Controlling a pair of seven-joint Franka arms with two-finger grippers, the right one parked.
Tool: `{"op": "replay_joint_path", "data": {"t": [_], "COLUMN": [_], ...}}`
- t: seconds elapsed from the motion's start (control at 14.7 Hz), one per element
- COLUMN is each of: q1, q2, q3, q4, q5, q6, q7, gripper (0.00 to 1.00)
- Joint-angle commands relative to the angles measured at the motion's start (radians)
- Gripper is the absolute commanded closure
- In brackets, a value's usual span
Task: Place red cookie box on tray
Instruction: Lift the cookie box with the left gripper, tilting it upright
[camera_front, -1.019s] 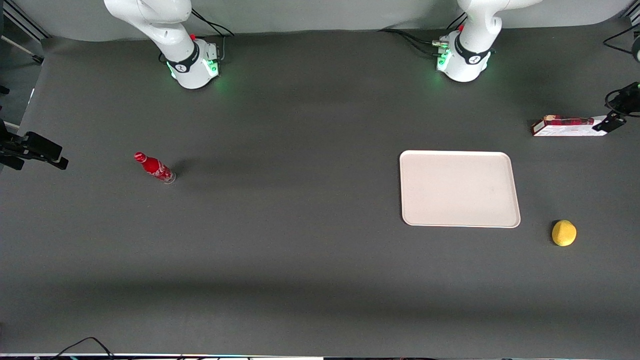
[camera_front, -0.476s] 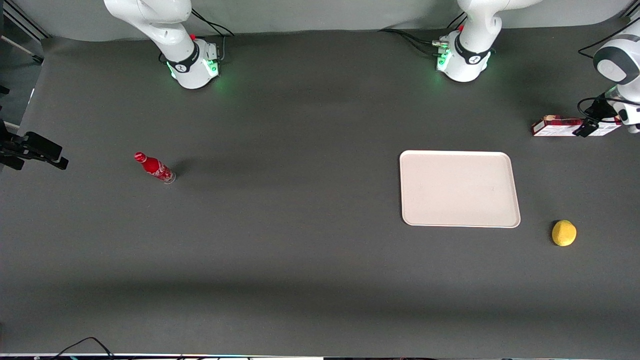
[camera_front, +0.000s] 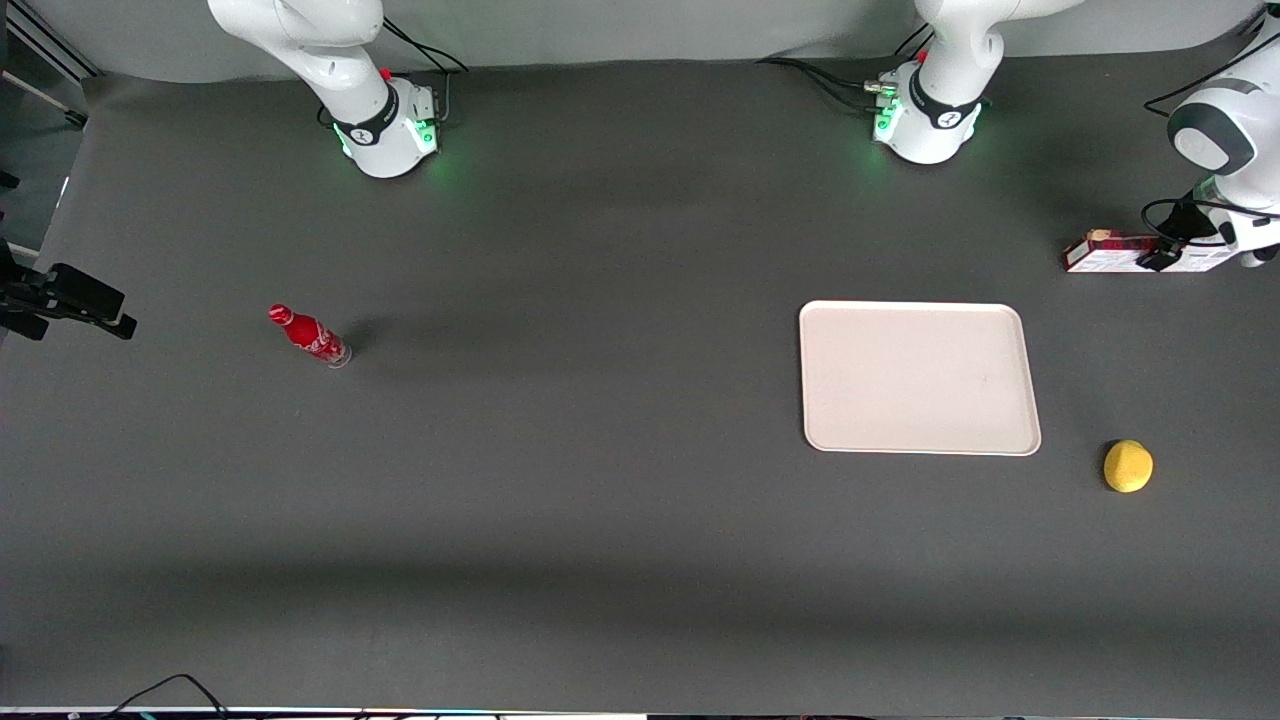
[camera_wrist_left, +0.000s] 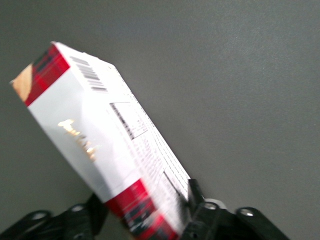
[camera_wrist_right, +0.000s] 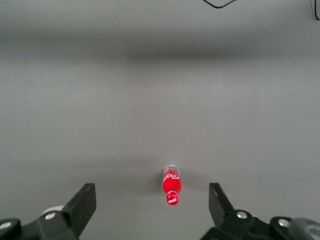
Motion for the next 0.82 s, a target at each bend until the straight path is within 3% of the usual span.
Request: {"op": "replay_joint_path", "data": {"t": [0.0,0.2,0.41,0.61,0.75], "q1": [0.003,0.000,0.000,-0.001,-0.001], "q2": [-0.001,-0.039,-0.136,-0.238,-0.249], "q3": [-0.001,-0.009,-0.076,-0.180,-0.300], "q4": [-0.004,0.028,0.113,0.260,0.416], "q5": [0.003,0.003,0.002,0.002,0.002], "q6": [0.014,-0.056,-0.243,-0.533,-0.743], "q7": [-0.002,-0.004,-0.016,-0.035,-0.056], "gripper": [1.00,1.00,1.00,1.00,1.00]}}
